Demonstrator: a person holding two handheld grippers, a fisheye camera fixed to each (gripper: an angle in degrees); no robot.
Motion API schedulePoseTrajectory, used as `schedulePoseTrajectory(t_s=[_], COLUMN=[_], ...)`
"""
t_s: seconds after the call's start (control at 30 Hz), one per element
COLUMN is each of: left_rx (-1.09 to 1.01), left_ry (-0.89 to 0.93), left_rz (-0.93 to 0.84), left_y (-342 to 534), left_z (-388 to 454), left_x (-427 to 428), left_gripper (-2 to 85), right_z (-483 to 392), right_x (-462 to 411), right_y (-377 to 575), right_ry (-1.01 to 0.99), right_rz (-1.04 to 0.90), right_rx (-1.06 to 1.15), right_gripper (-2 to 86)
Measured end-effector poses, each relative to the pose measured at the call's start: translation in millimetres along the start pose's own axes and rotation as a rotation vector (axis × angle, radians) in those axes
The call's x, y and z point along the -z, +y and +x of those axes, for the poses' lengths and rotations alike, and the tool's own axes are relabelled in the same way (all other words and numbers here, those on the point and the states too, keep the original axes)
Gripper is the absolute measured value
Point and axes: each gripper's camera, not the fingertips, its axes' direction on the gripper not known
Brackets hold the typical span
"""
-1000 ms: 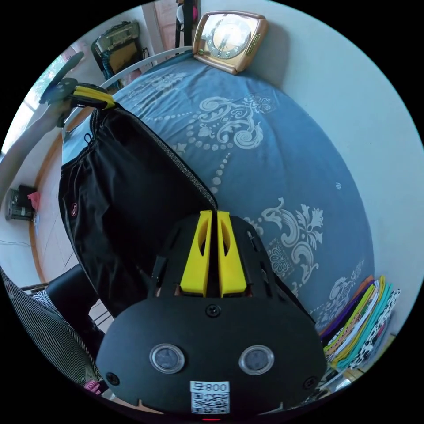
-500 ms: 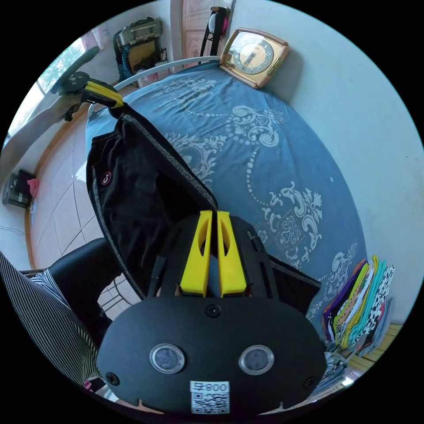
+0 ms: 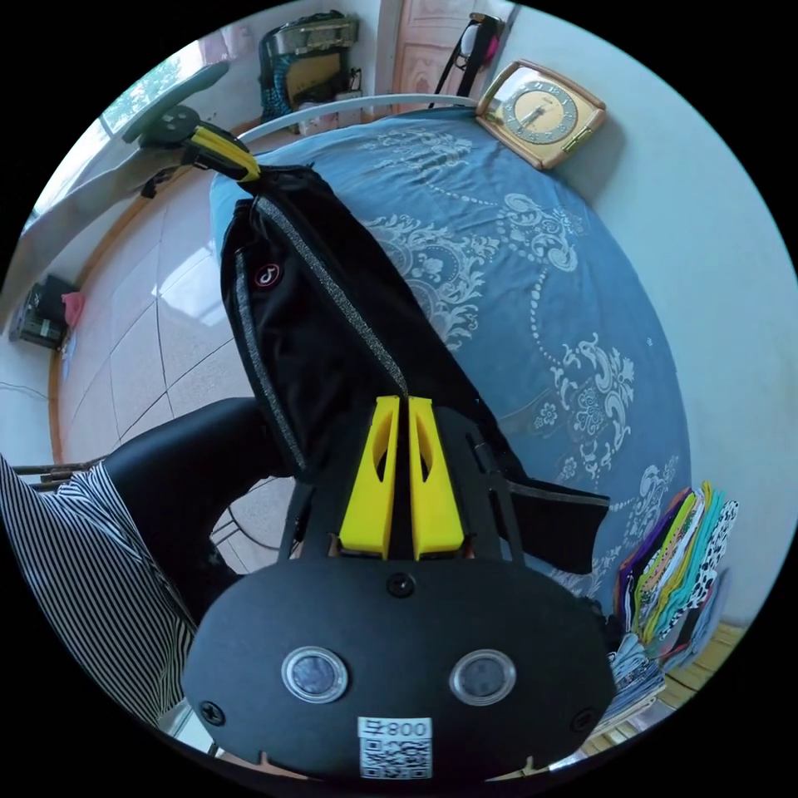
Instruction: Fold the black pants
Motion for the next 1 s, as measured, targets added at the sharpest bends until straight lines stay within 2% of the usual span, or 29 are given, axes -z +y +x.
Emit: schedulePoseTrajectory(t_s=[0.43,1.0], left_rx=[0.034,0.083], left_ry=[0.033,0.024], left_rz=[-0.048,-0.146], left_y=[99,190], left_z=[13,40], left_x=[-25,-83], left_gripper=[0.8,0.8], right_z=[-87,-147], right_x=[-8,-92], right_y=[17,41], right_ry=[-0.081,-0.215], right_rz=[-0.073,-0.161], right_rx=[0.060,0.055], right_gripper=[1.8,2.0])
